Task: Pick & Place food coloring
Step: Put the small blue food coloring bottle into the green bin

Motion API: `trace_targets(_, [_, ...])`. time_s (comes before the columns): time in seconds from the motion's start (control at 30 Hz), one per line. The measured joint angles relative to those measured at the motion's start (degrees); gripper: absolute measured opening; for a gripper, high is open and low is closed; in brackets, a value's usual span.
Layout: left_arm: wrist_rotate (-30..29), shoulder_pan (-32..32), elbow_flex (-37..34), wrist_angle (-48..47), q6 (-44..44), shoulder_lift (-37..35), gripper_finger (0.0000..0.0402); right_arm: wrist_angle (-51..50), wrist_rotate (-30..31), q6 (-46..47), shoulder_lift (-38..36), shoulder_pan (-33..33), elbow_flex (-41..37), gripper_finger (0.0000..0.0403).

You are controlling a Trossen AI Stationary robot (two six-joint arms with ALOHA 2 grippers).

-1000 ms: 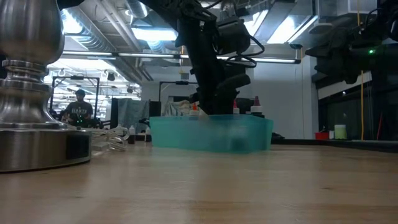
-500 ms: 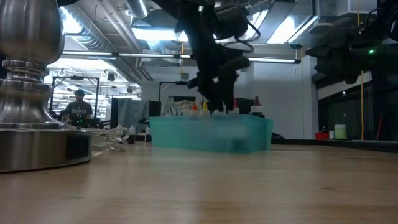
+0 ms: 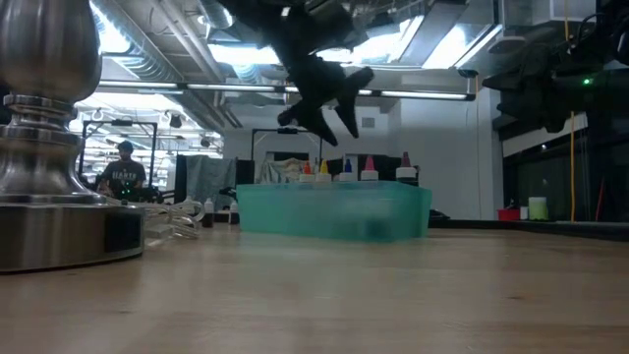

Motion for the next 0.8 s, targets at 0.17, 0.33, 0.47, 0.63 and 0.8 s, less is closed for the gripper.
trace_targets(0.17, [-1.2, 3.6, -6.1, 5.8, -6.3, -4.7, 0.0207, 0.0, 0.0, 0.0, 0.0, 0.0, 0.0, 0.0399])
trace_targets(0.33, [-4.1, 7.3, -12.4, 7.7, -12.9, -9.5, 0.0207, 0.0, 0.0, 0.0, 0.0, 0.0, 0.0, 0.0399])
trace_targets(0.47, [-4.0, 10.4, -16.9, 9.1, -17.5, -11.3, 0.0207, 0.0, 0.0, 0.0, 0.0, 0.0, 0.0, 0.0399])
trace_targets(0.63, [-3.0, 14.1, -21.3, 9.2, -20.9, -12.4, 0.0207, 0.0, 0.0, 0.0, 0.0, 0.0, 0.0, 0.0399])
trace_targets(0.8, [-3.6, 16.6, -24.6, 9.0, -21.4, -12.7, 0.0207, 0.0, 0.0, 0.0, 0.0, 0.0, 0.0, 0.0399])
